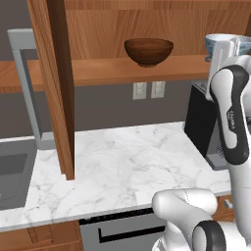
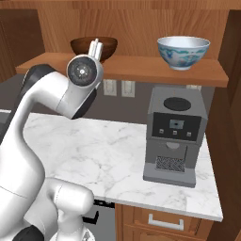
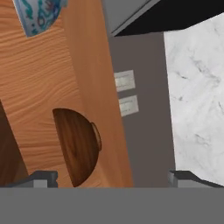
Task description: Move the bowls from the cabinet to the plates on the dining table.
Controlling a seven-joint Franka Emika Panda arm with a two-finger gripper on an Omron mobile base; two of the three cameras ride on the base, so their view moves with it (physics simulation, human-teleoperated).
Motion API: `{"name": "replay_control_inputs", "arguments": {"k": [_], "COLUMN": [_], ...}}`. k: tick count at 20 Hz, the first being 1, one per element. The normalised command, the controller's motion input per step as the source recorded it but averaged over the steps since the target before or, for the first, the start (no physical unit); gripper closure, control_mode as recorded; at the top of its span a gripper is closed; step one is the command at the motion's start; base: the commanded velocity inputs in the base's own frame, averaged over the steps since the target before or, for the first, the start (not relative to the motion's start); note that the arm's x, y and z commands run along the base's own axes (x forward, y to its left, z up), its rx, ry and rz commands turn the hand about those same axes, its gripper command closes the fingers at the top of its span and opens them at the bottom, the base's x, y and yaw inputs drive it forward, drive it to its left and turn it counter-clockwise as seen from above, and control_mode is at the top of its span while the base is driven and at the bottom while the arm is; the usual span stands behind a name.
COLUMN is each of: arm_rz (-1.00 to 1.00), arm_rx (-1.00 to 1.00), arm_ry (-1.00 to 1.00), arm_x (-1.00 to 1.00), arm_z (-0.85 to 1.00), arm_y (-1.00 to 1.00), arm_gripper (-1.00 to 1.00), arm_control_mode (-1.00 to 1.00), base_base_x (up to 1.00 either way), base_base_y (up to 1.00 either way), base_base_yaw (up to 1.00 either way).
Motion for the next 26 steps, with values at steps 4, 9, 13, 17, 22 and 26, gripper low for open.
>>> {"name": "replay_control_inputs", "arguments": {"k": [4,9,13,17,22,26], "arm_rz": [0.03,0.12,0.18,0.21,0.11,0.0], "arm_rx": [0.0,-0.04,-0.03,-0.01,-0.01,-0.01], "arm_ry": [0.0,0.0,0.0,0.0,0.0,0.0], "arm_x": [0.15,0.33,0.12,0.01,0.0,0.16], "arm_z": [0.03,0.17,0.21,0.16,0.03,0.01], "arm_y": [0.01,0.07,0.0,0.0,0.01,0.01], "arm_gripper": [-1.0,-1.0,-1.0,-1.0,-1.0,-1.0], "arm_control_mode": [-1.0,-1.0,-1.0,-1.0,-1.0,-1.0], "base_base_x": [0.0,0.0,0.0,0.0,0.0,0.0], "base_base_y": [0.0,0.0,0.0,0.0,0.0,0.0], "base_base_yaw": [0.0,0.0,0.0,0.0,0.0,0.0]}}
